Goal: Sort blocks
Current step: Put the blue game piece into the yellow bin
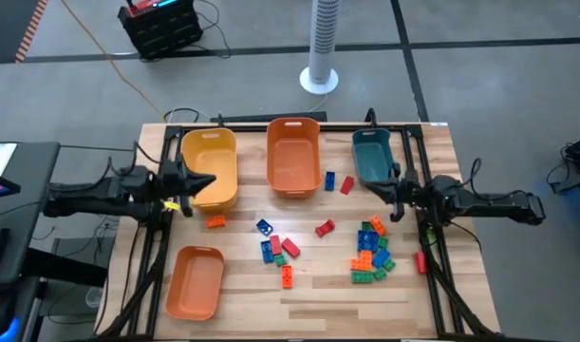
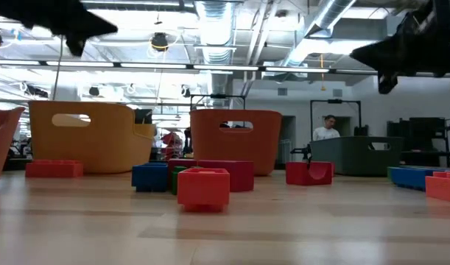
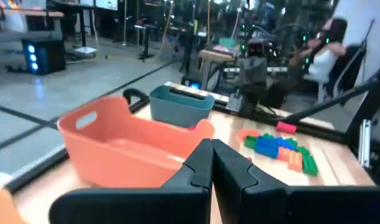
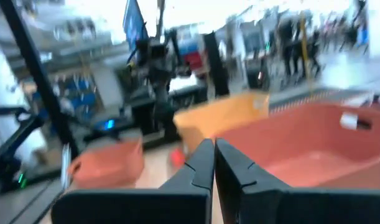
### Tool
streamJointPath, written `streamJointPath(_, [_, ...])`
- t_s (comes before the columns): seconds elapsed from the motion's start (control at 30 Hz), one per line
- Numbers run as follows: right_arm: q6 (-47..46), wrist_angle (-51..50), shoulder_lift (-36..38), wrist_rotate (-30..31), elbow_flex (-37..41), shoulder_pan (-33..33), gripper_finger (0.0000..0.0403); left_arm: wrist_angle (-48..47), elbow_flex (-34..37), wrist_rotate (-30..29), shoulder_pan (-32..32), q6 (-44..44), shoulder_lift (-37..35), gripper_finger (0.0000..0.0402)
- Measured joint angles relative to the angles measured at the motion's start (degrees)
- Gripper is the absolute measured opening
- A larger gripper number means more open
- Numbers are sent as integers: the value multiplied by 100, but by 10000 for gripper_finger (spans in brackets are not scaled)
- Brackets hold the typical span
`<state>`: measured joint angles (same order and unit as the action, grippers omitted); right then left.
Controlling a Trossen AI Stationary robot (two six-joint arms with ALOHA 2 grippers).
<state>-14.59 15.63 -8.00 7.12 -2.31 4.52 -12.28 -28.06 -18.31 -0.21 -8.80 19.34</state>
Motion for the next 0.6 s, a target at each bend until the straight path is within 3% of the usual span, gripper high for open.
streamJointPath(0.33, [-159, 743, -595, -48, -2, -526, 31, -561, -1224, 344, -16, 1055, 3043, 0])
streamJointPath(0.6, [139, 1441, -1203, 220, -20, -1095, 31, -1143, -2214, 662, -174, 1143, 4788, 0])
